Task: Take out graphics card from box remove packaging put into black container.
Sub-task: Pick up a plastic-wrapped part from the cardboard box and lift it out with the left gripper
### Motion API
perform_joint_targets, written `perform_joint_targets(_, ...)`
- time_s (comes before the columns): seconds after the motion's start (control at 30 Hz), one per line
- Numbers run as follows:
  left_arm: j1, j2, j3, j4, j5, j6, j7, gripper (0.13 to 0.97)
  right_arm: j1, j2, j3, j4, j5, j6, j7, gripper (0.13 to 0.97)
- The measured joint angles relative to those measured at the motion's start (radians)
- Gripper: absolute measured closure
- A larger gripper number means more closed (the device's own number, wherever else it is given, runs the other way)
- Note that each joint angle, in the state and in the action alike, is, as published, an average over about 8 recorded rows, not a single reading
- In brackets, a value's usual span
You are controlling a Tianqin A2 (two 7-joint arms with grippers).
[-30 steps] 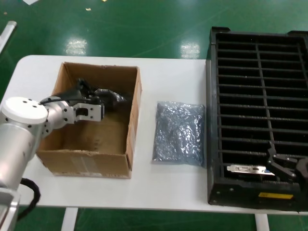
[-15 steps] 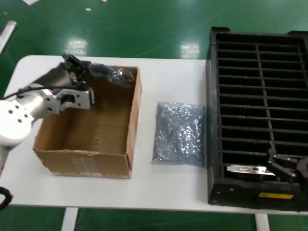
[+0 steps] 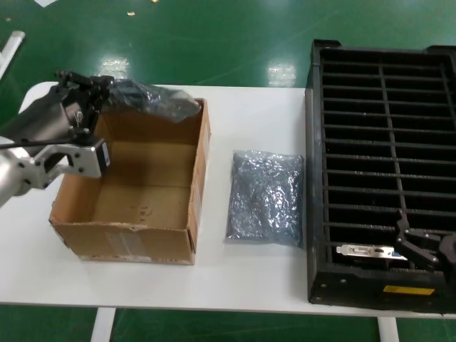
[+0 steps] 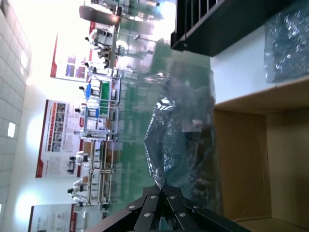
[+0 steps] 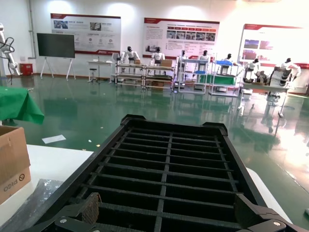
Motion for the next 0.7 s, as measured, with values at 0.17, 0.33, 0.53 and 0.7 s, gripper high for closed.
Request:
perform_joint_targets(0.17,0.087,-0.034,-0.016,-0.114,-0.014,0.028,-0.048,0.959,0.000,0.000,0.000,0.000,0.000,0.000,0.000,0.129)
perform_joint_targets(0.33,0.154,-0.056,-0.003,-0.171,-0.042,0.044,-0.073,0.959,0.000,0.000,0.000,0.000,0.000,0.000,0.000,0.129)
perform_joint_targets(0.53,0.205,-0.066,0.019,-0.196,-0.071,0.048,-0.086,0.959,0.000,0.000,0.000,0.000,0.000,0.000,0.000,0.129)
perform_joint_targets(0.7,0.216,-0.067,0.024,-0.201,-0.079,0.046,-0.089,0.959,0.000,0.000,0.000,0.000,0.000,0.000,0.000,0.129)
